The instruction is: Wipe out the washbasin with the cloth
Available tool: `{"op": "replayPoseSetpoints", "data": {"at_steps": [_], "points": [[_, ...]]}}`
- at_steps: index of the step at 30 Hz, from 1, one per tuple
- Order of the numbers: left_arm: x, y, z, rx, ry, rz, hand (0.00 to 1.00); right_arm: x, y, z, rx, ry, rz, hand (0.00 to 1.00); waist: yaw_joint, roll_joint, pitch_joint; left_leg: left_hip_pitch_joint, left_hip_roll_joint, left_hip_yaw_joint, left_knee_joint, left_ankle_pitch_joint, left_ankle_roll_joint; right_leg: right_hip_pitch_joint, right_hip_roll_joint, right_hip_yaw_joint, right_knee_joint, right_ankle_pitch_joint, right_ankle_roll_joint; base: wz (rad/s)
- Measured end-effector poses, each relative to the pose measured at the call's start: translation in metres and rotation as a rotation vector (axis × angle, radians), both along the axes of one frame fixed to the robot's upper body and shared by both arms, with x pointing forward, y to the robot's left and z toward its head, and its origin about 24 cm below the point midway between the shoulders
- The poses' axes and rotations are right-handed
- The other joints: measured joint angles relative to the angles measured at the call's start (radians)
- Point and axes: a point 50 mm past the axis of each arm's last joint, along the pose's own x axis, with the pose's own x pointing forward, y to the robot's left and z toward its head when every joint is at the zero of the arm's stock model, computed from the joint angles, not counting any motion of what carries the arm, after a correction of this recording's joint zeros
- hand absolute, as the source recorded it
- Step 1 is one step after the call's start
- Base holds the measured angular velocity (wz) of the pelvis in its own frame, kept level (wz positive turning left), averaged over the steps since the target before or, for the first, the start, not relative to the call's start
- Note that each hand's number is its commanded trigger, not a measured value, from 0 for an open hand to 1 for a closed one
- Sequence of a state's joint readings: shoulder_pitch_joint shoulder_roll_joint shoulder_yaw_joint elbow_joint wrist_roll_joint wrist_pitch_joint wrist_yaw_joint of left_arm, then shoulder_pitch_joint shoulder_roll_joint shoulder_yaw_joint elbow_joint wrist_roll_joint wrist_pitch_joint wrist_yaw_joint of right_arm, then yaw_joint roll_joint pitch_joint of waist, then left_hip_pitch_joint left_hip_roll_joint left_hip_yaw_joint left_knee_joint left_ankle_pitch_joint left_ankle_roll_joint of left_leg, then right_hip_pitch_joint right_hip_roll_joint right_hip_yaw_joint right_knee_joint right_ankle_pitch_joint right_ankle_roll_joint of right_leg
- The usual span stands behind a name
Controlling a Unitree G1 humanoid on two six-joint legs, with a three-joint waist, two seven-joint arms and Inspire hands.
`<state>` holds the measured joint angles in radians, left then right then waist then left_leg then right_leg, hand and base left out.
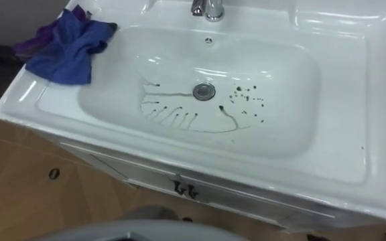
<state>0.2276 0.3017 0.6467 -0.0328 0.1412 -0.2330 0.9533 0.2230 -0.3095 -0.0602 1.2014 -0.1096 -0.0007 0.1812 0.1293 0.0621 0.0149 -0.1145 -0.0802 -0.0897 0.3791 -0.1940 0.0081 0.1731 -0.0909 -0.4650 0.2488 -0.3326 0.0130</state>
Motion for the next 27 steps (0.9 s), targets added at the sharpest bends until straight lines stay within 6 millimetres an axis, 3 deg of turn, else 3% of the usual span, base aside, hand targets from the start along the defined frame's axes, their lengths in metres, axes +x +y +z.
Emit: {"op": "replayPoseSetpoints", "data": {"at_steps": [6,18,22,27], "points": [[0.016,-0.014,-0.001,0.042,0.071,-0.111,0.00,-0.003,0.001,-0.001,0.008,0.009,-0.006,0.00,-0.024,0.004,-0.0040,0.023,0.011,0.033,-0.012,0.000,0.000,0.005,0.003,0.043,-0.008,0.004,-0.005,-0.19],[0.028,-0.024,-0.009,0.037,0.172,-0.232,0.00,-0.007,0.008,-0.003,0.044,0.050,0.036,0.00,-0.073,-0.003,-0.0027,0.066,0.034,0.105,-0.035,-0.001,-0.001,0.018,0.008,0.105,-0.013,0.007,-0.011,-0.14],[0.035,-0.029,-0.019,0.006,0.234,-0.284,0.00,-0.008,0.016,-0.006,0.073,0.058,0.024,0.00,-0.096,-0.008,-0.0044,0.067,0.036,0.110,-0.035,-0.001,-0.001,0.018,0.009,0.107,-0.012,0.008,-0.012,-0.01],[0.044,-0.038,-0.031,-0.045,0.327,-0.374,0.00,-0.009,0.019,-0.008,0.083,0.086,0.010,0.00,-0.100,-0.012,-0.0058,0.068,0.037,0.111,-0.034,-0.001,-0.001,0.017,0.010,0.110,-0.009,0.008,-0.012,0.00]]}}
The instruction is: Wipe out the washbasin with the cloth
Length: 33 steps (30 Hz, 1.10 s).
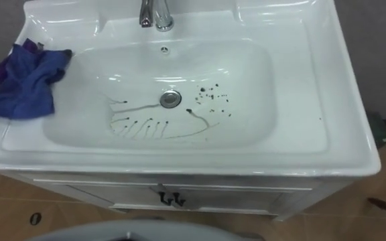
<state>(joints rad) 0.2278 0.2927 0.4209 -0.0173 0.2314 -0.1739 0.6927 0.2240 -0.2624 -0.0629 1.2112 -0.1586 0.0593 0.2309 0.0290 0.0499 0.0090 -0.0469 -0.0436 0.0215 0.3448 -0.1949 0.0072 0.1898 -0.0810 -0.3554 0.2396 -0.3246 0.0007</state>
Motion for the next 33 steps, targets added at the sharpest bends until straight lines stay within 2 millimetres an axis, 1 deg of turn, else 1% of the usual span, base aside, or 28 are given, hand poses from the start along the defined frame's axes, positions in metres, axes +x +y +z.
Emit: {"op": "replayPoseSetpoints", "data": {"at_steps": [5,8,11,15,17,20,24,25,28,30,32,33], "points": [[0.005,-0.004,-0.006,-0.030,0.062,-0.054,0.00,0.003,0.001,-0.001,-0.004,0.018,-0.001,0.00,0.001,-0.010,-0.0059,0.000,0.000,0.000,0.002,0.000,0.000,0.000,0.001,0.004,-0.001,0.001,-0.001,0.00],[0.006,-0.005,-0.008,-0.048,0.084,-0.064,0.00,0.005,0.001,-0.001,-0.010,0.020,-0.002,0.00,-0.004,-0.011,-0.0054,0.001,0.001,0.001,0.002,0.000,0.000,0.000,0.001,0.003,0.000,0.003,-0.002,0.00],[0.014,-0.008,-0.007,-0.071,0.079,-0.090,0.00,0.007,0.002,-0.001,-0.009,0.024,-0.003,0.00,-0.001,-0.011,-0.0051,0.001,0.003,0.005,0.002,0.000,0.000,0.000,0.001,0.002,0.002,0.004,-0.002,-0.01],[0.020,-0.011,-0.007,-0.086,0.098,-0.136,0.00,0.010,0.003,-0.002,0.003,0.021,0.007,0.00,0.001,-0.013,-0.0042,0.003,0.014,0.024,0.003,-0.002,0.000,-0.004,0.002,0.022,-0.002,0.006,-0.005,-0.12],[0.023,-0.014,-0.007,-0.091,0.105,-0.151,0.00,0.011,0.003,-0.002,0.002,0.021,0.005,0.00,-0.002,-0.012,-0.0045,0.001,0.015,0.027,0.002,-0.001,0.000,-0.009,0.009,0.027,0.000,0.006,-0.006,-0.09],[0.027,-0.020,-0.010,-0.100,0.133,-0.188,0.00,0.011,0.003,-0.002,0.000,0.024,-0.002,0.00,-0.008,-0.008,-0.0050,-0.002,0.016,0.032,0.001,-0.001,0.000,-0.016,0.009,0.032,0.000,0.008,-0.007,-0.06],[0.030,-0.025,-0.015,-0.118,0.169,-0.229,0.00,0.010,0.005,-0.003,0.005,0.032,-0.007,0.00,-0.020,-0.012,-0.0030,0.000,0.016,0.038,-0.001,-0.001,0.000,-0.019,0.010,0.048,-0.002,0.008,-0.007,-0.07],[0.031,-0.026,-0.015,-0.123,0.175,-0.237,0.00,0.010,0.005,-0.003,0.006,0.038,-0.009,0.00,-0.024,-0.014,-0.0023,0.000,0.018,0.046,-0.002,-0.001,0.000,-0.020,0.010,0.053,-0.002,0.008,-0.008,-0.09],[0.032,-0.027,-0.017,-0.131,0.187,-0.255,0.00,0.013,0.005,-0.003,0.010,0.040,-0.005,0.00,-0.032,-0.018,-0.0004,0.003,0.019,0.052,-0.007,-0.001,0.000,-0.021,0.009,0.055,-0.001,0.009,-0.008,-0.02],[0.032,-0.028,-0.019,-0.139,0.204,-0.265,0.00,0.012,0.008,-0.004,0.022,0.046,-0.010,0.00,-0.045,-0.025,0.0041,0.003,0.022,0.062,-0.007,-0.001,0.000,-0.019,0.011,0.055,0.001,0.011,-0.010,0.00],[0.032,-0.028,-0.021,-0.149,0.222,-0.263,0.00,0.012,0.010,-0.005,0.030,0.045,-0.015,0.00,-0.049,-0.030,0.0075,0.003,0.029,0.074,-0.006,-0.002,-0.001,-0.019,0.013,0.056,0.000,0.014,-0.014,-0.07],[0.033,-0.027,-0.023,-0.156,0.234,-0.265,0.00,0.012,0.011,-0.005,0.031,0.047,-0.016,0.00,-0.051,-0.029,0.0070,0.003,0.032,0.080,-0.005,-0.003,-0.002,-0.021,0.015,0.057,0.000,0.015,-0.016,-0.10]]}}
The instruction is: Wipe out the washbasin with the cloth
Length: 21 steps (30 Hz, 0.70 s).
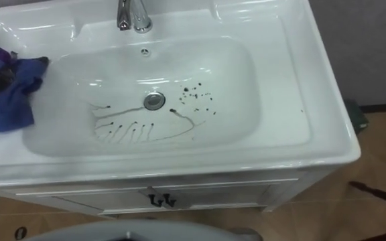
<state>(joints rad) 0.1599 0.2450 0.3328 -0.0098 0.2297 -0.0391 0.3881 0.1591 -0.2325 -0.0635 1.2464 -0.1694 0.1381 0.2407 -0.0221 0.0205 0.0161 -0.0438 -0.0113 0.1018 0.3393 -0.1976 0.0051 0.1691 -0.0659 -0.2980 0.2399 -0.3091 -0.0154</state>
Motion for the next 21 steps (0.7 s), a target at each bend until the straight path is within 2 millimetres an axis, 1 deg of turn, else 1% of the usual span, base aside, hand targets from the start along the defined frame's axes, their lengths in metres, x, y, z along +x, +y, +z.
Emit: {"op": "replayPoseSetpoints", "data": {"at_steps": [6,8,10,11,12,14,15,21], "points": [[0.008,-0.005,-0.016,-0.043,0.083,-0.038,0.00,-0.003,-0.001,0.000,-0.011,0.022,-0.010,0.00,-0.004,0.003,-0.0021,-0.002,0.011,0.026,0.003,-0.001,-0.001,-0.011,0.002,0.000,0.016,0.002,-0.003,-0.02],[0.011,-0.006,-0.020,-0.056,0.106,-0.042,0.00,-0.003,0.000,0.000,-0.008,0.024,-0.011,0.00,-0.006,0.004,-0.0031,-0.004,0.016,0.028,0.008,-0.006,-0.002,-0.011,0.006,0.000,0.017,0.003,-0.004,0.00],[0.012,-0.005,-0.022,-0.063,0.117,-0.039,0.00,-0.002,0.000,0.000,-0.008,0.023,-0.011,0.00,-0.006,0.007,-0.0050,-0.003,0.018,0.030,0.009,-0.007,-0.002,-0.014,0.008,0.009,0.019,0.003,-0.005,-0.06],[0.012,-0.005,-0.024,-0.064,0.123,-0.037,0.00,-0.002,0.000,0.000,-0.008,0.021,-0.010,0.00,-0.006,0.009,-0.0065,-0.001,0.018,0.030,0.009,-0.008,-0.002,-0.015,0.008,0.013,0.018,0.003,-0.005,-0.11],[0.011,-0.004,-0.028,-0.070,0.138,-0.030,0.00,-0.002,0.000,0.000,-0.008,0.021,-0.010,0.00,-0.005,0.014,-0.0109,0.003,0.018,0.033,0.008,-0.008,-0.002,-0.015,0.009,0.020,0.017,0.003,-0.005,-0.12],[0.009,-0.003,-0.033,-0.079,0.162,-0.021,0.00,-0.003,0.000,0.000,-0.008,0.025,-0.012,0.00,-0.006,0.012,-0.0126,0.004,0.018,0.037,0.007,-0.008,-0.001,-0.015,0.008,0.024,0.016,0.003,-0.005,-0.07],[0.008,-0.002,-0.036,-0.083,0.173,-0.017,0.00,-0.005,0.000,0.000,-0.007,0.028,-0.013,0.00,-0.007,0.015,-0.0150,0.005,0.018,0.039,0.007,-0.008,-0.001,-0.015,0.008,0.026,0.016,0.003,-0.004,0.00],[0.005,0.000,-0.046,-0.092,0.221,-0.004,0.00,-0.011,0.001,0.000,-0.006,0.039,-0.023,0.00,-0.005,0.010,-0.0147,0.004,0.018,0.038,0.009,-0.008,-0.001,-0.015,0.009,0.029,0.012,0.004,-0.004,0.00]]}}
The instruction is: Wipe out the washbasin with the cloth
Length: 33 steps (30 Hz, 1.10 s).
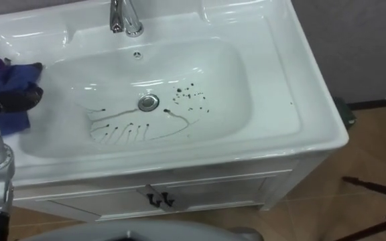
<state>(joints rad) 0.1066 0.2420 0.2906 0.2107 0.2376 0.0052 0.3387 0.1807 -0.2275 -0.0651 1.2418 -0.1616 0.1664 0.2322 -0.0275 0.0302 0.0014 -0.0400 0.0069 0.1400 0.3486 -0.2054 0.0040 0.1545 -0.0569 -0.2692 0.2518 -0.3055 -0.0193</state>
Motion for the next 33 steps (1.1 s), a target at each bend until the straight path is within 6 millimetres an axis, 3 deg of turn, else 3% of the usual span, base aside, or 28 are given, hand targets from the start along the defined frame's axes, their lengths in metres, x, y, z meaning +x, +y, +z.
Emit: {"op": "replayPoseSetpoints", "data": {"at_steps": [8,15,25,33], "points": [[-0.001,0.000,-0.006,0.015,0.067,-0.010,0.00,-0.003,0.003,-0.001,0.007,0.008,-0.010,0.00,0.004,-0.005,-0.0016,0.000,0.002,0.008,0.000,0.000,-0.001,0.001,0.003,0.018,-0.012,0.000,0.000,-0.04],[-0.002,0.001,-0.010,0.037,0.132,-0.021,0.00,0.003,0.002,0.000,0.002,-0.010,-0.002,0.00,0.005,-0.001,0.0039,-0.003,0.002,0.009,-0.002,-0.002,-0.002,-0.004,0.004,0.020,-0.012,0.000,-0.001,0.00],[0.000,-0.003,-0.010,0.124,0.181,-0.063,0.00,0.009,0.002,0.001,-0.002,-0.049,0.011,0.00,0.004,0.007,0.0024,-0.004,0.003,0.011,-0.004,-0.002,-0.002,-0.008,0.004,0.022,-0.009,0.001,0.000,0.00],[0.000,-0.002,-0.009,0.131,0.180,-0.063,0.00,-0.001,0.000,0.002,-0.011,-0.040,0.006,0.00,-0.002,0.014,0.0018,-0.003,0.003,0.013,-0.005,-0.002,-0.002,-0.008,0.003,0.025,-0.010,0.001,0.000,0.00]]}}
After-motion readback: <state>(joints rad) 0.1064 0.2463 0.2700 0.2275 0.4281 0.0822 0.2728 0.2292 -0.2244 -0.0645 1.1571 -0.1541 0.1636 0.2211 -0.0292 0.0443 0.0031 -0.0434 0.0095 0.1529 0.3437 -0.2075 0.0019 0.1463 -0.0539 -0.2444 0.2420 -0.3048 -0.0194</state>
